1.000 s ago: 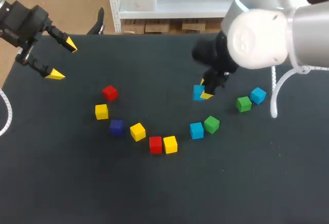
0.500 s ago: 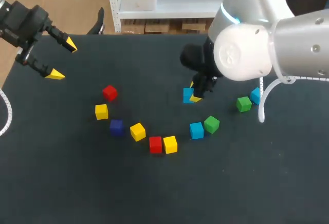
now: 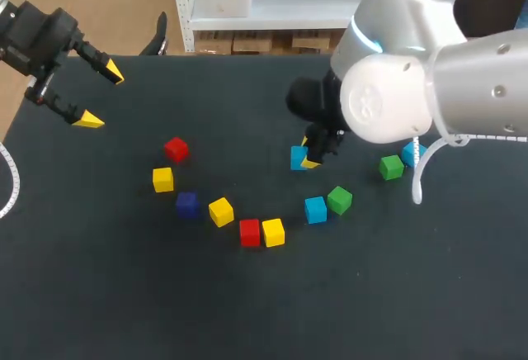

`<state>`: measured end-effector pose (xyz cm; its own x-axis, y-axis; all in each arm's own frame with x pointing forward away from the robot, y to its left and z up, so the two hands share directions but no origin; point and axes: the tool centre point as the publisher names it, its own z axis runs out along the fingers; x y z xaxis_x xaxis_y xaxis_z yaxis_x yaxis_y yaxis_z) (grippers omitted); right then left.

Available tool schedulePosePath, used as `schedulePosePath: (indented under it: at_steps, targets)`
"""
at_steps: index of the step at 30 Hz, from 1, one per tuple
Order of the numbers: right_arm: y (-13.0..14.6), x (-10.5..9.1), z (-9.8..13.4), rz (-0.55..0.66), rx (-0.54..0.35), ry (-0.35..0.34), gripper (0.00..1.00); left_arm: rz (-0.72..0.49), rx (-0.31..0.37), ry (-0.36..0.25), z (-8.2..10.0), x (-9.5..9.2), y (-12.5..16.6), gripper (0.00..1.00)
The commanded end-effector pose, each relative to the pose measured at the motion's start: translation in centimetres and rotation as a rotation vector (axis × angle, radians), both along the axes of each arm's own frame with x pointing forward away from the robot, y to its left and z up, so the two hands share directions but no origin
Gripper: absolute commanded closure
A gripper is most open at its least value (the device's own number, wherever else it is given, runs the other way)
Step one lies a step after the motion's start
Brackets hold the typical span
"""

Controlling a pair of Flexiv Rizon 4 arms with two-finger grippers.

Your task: Place the blue cubes, place green cubes on the blue cubes, place the yellow cubes on the green cubes, then place the red cubes on the yellow cubes, and place purple cube on the red cubes.

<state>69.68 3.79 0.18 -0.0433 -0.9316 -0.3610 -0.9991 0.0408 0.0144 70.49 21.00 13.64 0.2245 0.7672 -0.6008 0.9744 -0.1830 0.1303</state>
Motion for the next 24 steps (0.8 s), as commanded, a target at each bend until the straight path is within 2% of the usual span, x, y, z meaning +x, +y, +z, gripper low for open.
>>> schedulePosePath:
  at_steps: [1,24]
  targets:
    - [0.25,0.22,-0.16,-0.001,-0.001,-0.002,1.0,-0.001,-0.001,-0.004,-0.04,-0.07,0.06,0.0]
    - [0.43,0.81,-1.02,0.014,-0.023,0.003,1.0,-0.001,-0.001,-0.004,-0.04,-0.07,0.06,0.0]
